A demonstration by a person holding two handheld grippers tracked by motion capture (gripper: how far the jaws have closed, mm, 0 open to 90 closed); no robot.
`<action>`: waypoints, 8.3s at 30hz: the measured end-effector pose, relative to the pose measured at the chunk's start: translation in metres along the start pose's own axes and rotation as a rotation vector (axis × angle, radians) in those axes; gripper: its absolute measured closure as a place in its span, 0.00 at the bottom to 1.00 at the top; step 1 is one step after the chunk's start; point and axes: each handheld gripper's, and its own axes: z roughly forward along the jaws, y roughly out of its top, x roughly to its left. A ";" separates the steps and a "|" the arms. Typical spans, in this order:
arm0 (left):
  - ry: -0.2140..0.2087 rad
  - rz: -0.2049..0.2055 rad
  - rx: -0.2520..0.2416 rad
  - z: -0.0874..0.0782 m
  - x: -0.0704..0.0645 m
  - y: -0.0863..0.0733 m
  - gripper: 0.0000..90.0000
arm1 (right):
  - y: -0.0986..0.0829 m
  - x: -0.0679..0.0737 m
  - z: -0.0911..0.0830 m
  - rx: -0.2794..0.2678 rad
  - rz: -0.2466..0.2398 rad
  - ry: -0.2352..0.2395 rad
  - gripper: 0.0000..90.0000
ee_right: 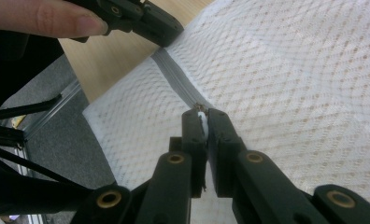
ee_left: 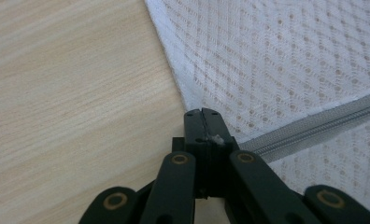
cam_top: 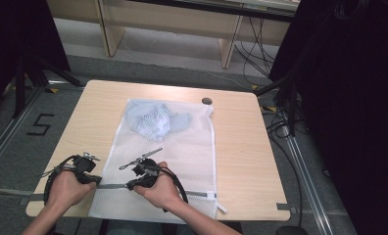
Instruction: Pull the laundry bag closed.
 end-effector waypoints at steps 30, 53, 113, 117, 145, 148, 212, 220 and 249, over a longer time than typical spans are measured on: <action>-0.010 -0.018 -0.003 0.000 0.000 0.000 1.00 | -0.006 -0.004 -0.009 -0.002 0.003 -0.008 0.97; -0.002 -0.001 -0.003 0.001 0.000 0.001 1.00 | -0.011 -0.005 -0.013 -0.004 0.015 -0.015 0.97; -0.004 -0.006 -0.006 0.001 0.000 0.001 1.00 | -0.016 -0.016 -0.029 0.006 0.008 -0.048 0.97; -0.002 0.005 0.004 0.000 0.001 0.001 1.00 | -0.017 -0.016 -0.030 0.013 0.032 -0.051 0.97; 0.001 0.002 -0.003 0.001 0.000 0.001 1.00 | -0.022 -0.024 -0.036 0.010 0.029 -0.060 0.97; 0.004 -0.004 -0.008 0.001 0.000 0.001 1.00 | -0.022 -0.025 -0.037 0.014 0.036 -0.056 0.97; 0.001 0.007 0.010 0.000 -0.001 0.001 1.00 | -0.035 -0.042 -0.051 0.016 0.076 -0.062 0.97; 0.002 0.003 0.010 0.000 -0.001 0.001 1.00 | -0.038 -0.044 -0.053 0.018 0.095 -0.073 0.97; 0.004 0.007 0.012 0.000 -0.001 0.002 1.00 | -0.042 -0.048 -0.061 0.032 0.124 -0.082 0.97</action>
